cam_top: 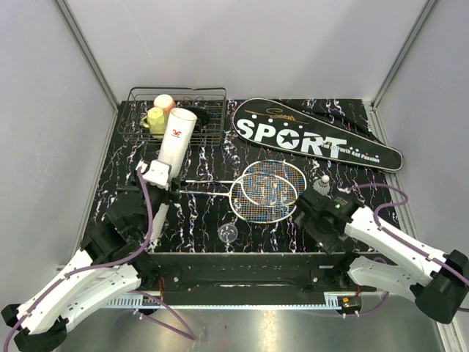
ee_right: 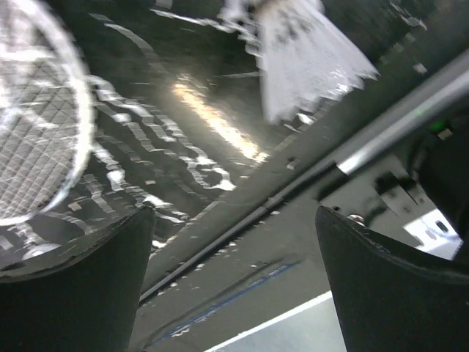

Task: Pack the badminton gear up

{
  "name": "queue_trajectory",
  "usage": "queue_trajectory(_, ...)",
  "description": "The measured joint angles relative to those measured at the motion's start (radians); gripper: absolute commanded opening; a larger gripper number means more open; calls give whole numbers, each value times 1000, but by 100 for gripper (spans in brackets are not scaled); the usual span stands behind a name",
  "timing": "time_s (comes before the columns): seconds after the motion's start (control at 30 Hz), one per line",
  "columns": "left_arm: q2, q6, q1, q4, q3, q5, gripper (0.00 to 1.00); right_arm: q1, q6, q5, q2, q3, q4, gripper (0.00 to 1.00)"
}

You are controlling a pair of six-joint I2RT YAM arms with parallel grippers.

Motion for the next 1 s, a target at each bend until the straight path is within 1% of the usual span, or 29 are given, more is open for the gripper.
queue_trajectory(0.1,-17,-7,0,1,-8,6,13,-16,73,-74,-30,-123,8,99)
queue_trajectory(0.17,-27,-10,0,1,-13,13,13,-36,104,-79,-69,-197,18,99)
queue_trajectory(0.27,-44,-13,1,2,-14,19,13,-50,114,-51,-148,-256,101,98)
queue_trajectory(0.33,-54,-14,1,6,-16,22,13,-54,111,-6,-204,-293,137,98)
queue_trajectory(0.43,-55,-16,2,12,-21,30,12,-58,99,77,-248,-331,191,92)
queue_trajectory(0.57,-48,-16,3,15,-30,47,12,-60,89,194,-254,-367,256,91)
queue_trajectory(0.63,-40,-18,3,18,-30,52,12,-61,89,255,-229,-373,288,87)
queue_trajectory(0.67,-38,-18,3,17,-30,55,12,-62,90,277,-211,-373,300,81)
queue_trajectory(0.77,-37,-25,2,18,-31,62,12,-65,108,339,-136,-373,335,74)
queue_trajectory(0.8,-37,-29,3,18,-31,64,12,-68,115,352,-106,-375,350,65)
queue_trajectory(0.87,-42,-40,3,18,-32,69,12,-74,126,375,-57,-380,383,51)
queue_trajectory(0.9,-45,-44,2,18,-32,71,12,-81,130,381,-35,-385,402,41)
queue_trajectory(0.97,-52,-51,3,19,-32,73,12,-95,131,392,9,-392,431,36)
queue_trajectory(1.0,-54,-52,3,20,-32,74,12,-99,131,396,27,-392,441,31)
